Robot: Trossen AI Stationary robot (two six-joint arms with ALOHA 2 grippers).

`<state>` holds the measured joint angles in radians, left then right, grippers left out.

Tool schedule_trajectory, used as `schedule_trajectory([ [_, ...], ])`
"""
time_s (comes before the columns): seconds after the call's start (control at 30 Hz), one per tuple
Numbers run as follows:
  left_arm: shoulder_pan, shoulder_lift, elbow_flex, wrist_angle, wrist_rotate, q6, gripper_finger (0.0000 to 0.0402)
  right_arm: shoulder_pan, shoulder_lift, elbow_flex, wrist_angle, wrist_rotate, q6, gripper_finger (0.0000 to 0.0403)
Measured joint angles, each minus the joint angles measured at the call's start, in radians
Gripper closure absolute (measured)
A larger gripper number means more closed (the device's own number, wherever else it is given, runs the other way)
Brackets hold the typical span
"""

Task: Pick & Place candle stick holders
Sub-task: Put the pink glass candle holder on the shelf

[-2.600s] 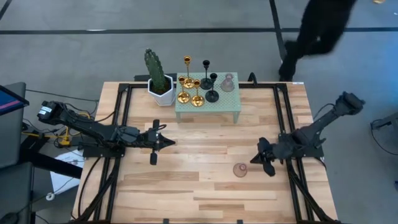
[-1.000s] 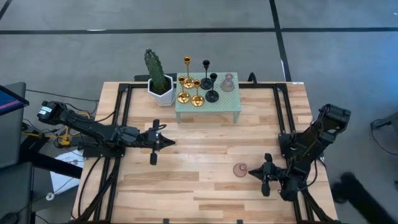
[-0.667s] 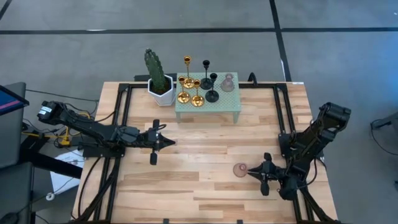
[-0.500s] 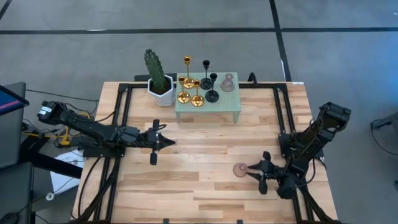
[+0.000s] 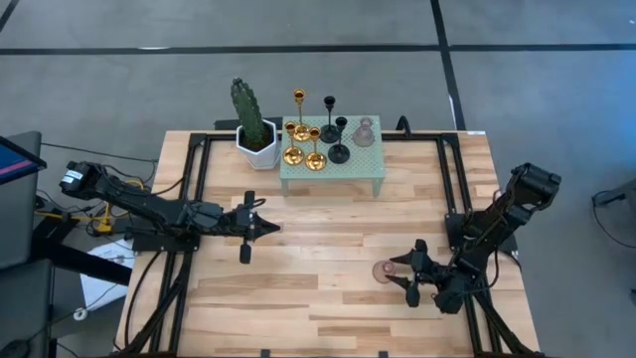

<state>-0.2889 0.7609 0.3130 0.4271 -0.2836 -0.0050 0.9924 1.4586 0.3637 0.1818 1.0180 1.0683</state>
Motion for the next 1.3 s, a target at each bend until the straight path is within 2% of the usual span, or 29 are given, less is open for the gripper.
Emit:
schedule_trajectory([
  [0.13, 0.000, 0.000, 0.000, 0.000, 0.000, 0.000, 0.0394, -0.032, 0.000, 0.000, 0.061, -0.007, -0.082, 0.0161],
  [0.33, 0.000, 0.000, 0.000, 0.000, 0.000, 0.000, 0.0394, -0.081, 0.000, 0.000, 0.098, -0.080, -0.128, 0.0185],
  [0.6, 0.000, 0.000, 0.000, 0.000, 0.000, 0.000, 0.0394, -0.106, -0.001, 0.001, 0.101, -0.120, -0.132, 0.0283],
  [0.8, 0.000, 0.000, 0.000, 0.000, 0.000, 0.000, 0.0394, -0.105, -0.001, 0.004, 0.106, -0.123, -0.138, 0.0282],
  [0.93, 0.000, 0.000, 0.000, 0.000, 0.000, 0.000, 0.0394, -0.116, 0.001, 0.033, 0.101, -0.106, -0.197, 0.0282],
  [1.1, 0.000, 0.000, 0.000, 0.000, 0.000, 0.000, 0.0394, -0.191, -0.035, 0.080, 0.078, -0.137, -0.278, 0.0282],
  [1.3, 0.000, 0.000, 0.000, 0.000, 0.000, 0.000, 0.0394, -0.297, -0.151, 0.095, 0.055, -0.138, -0.433, 0.0282],
])
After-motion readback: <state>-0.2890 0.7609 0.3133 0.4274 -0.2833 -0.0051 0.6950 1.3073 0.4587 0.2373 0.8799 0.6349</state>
